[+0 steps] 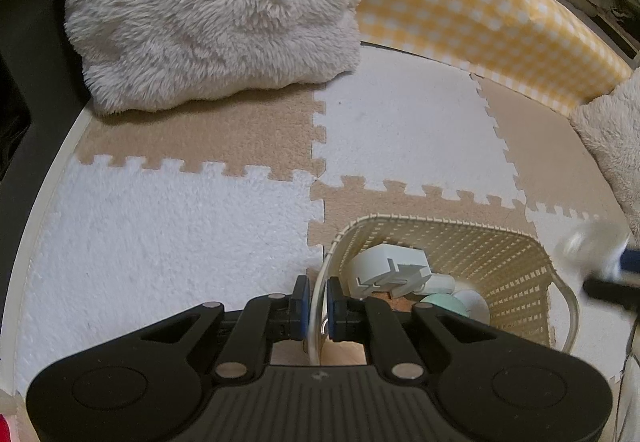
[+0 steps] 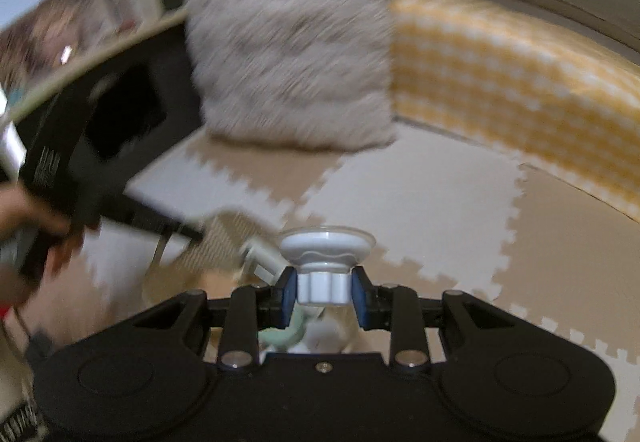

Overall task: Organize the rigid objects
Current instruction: 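Carry the white knob into the basket and open the right gripper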

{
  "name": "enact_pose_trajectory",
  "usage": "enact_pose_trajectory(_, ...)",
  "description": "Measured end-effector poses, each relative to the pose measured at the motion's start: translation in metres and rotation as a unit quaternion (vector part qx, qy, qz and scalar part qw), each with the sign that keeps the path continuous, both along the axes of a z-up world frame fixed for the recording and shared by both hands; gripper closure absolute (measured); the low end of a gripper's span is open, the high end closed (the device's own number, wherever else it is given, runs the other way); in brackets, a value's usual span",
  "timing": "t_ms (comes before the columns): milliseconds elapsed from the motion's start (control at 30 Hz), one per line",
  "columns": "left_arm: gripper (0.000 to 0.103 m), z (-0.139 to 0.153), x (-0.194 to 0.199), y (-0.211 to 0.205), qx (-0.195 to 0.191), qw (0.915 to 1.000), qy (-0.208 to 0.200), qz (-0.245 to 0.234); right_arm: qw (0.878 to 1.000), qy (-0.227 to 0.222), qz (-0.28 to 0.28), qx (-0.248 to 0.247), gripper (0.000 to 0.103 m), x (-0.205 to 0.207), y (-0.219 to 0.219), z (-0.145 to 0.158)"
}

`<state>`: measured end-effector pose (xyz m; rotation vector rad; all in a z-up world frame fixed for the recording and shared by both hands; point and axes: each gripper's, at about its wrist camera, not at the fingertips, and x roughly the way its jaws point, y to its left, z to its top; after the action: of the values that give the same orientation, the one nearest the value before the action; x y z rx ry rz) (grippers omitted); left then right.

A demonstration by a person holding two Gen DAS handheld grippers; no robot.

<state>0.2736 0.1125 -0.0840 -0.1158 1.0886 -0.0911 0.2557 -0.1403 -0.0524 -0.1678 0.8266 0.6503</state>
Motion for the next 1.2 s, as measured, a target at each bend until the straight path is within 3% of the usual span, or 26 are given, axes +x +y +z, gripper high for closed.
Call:
enact_pose_trajectory(267,0.094,0.000,0.000,0.000,-0.002,1.0000,0.001,0.001,0.991,0.029,0.072,-0.108,0.073,-0.013,0.032,-0.016)
enact_pose_trajectory(500,0.094,0.000,0.000,0.001,-0.006,1.0000,0.001,0.002,0.980,0.053,0.103,-0.164,0.073,-0.010,0.048,-0.029)
enact_pose_trajectory(1200,0.094,0.000,0.000,0.001,-0.005,1.0000,0.001,0.002,0.977,0.072,0.095,-0.175,0.067,-0.011,0.048,-0.038)
